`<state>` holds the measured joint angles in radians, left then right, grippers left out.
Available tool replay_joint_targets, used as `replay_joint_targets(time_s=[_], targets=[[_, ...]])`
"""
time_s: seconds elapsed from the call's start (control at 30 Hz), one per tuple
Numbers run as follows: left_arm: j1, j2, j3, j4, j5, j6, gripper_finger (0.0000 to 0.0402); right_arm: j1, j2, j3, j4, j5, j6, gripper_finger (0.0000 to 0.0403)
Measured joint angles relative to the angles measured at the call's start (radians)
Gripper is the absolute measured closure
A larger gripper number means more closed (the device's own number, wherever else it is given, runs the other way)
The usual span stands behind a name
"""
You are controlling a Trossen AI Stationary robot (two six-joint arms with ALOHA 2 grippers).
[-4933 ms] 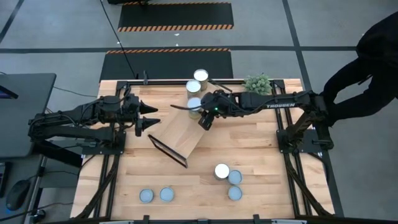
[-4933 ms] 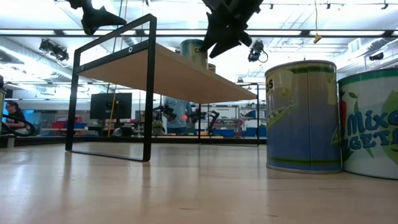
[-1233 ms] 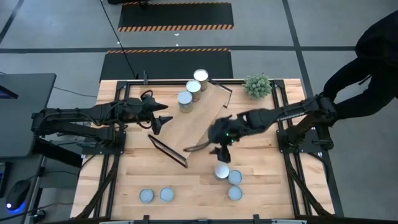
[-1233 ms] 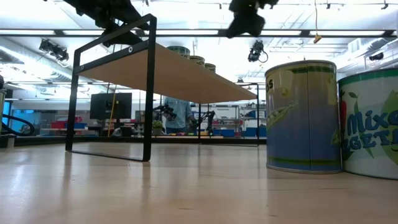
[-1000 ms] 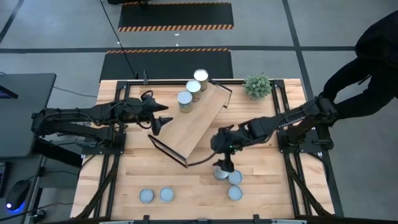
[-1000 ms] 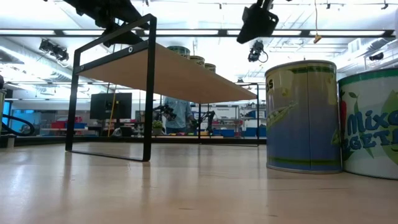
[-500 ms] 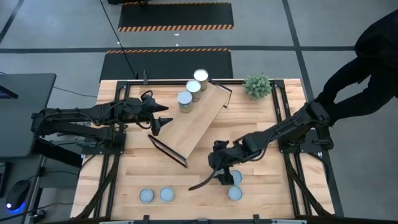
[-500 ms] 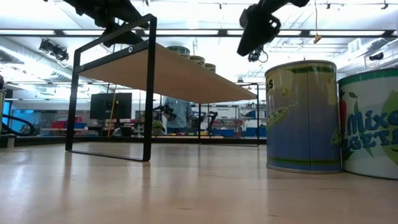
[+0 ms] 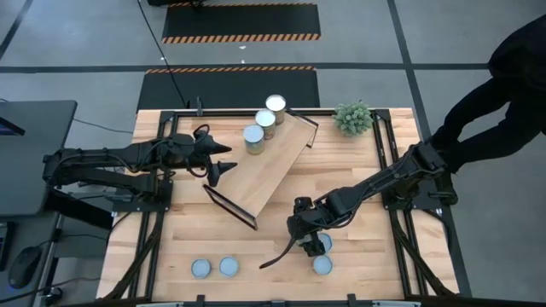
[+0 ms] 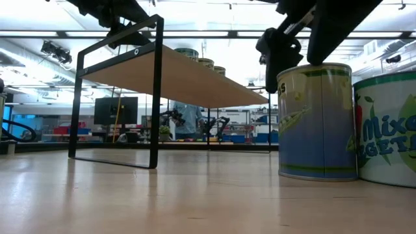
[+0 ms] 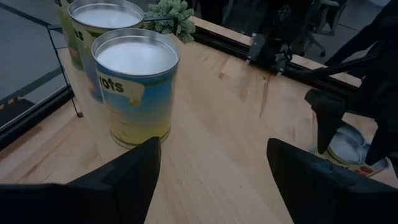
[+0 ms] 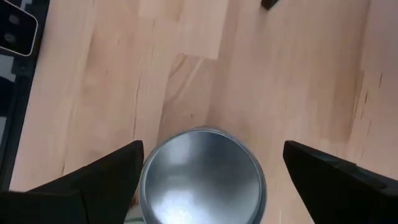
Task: Pick and place cans onto a shelf
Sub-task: Put the canned peas on the shelf
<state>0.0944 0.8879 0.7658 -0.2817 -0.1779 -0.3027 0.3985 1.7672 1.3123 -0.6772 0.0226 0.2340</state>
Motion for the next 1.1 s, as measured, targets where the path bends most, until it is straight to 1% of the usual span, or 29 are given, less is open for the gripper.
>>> replay_joint_targets(time_s=[0.37, 0.57, 0.7, 0.9, 1.0, 1.1], targets=[[0.000, 0.000, 0.000, 0.000, 0.000, 0.000, 0.0102, 0.000, -0.001, -0.078, 0.040, -0.016, -0.003, 0.0009], [0.000, 0.000, 0.000, 0.000, 0.000, -0.001, 0.0102, -0.008, -0.001, -0.134, 0.090, -0.017, 0.014, 0.0012], [0.000, 0.000, 0.000, 0.000, 0.000, -0.001, 0.0102, -0.026, -0.001, -0.151, 0.118, -0.017, 0.042, 0.0028], [0.000, 0.000, 0.000, 0.000, 0.000, 0.000, 0.0102, -0.060, -0.001, -0.158, 0.131, -0.016, 0.043, 0.0070], [0.000, -0.001, 0.000, 0.000, 0.000, -0.001, 0.0102, -0.082, -0.008, -0.137, 0.080, -0.017, 0.029, 0.0089], [0.000, -0.006, 0.000, 0.001, 0.000, 0.000, 0.0102, -0.107, -0.032, -0.082, 0.006, -0.006, 0.017, 0.0092]])
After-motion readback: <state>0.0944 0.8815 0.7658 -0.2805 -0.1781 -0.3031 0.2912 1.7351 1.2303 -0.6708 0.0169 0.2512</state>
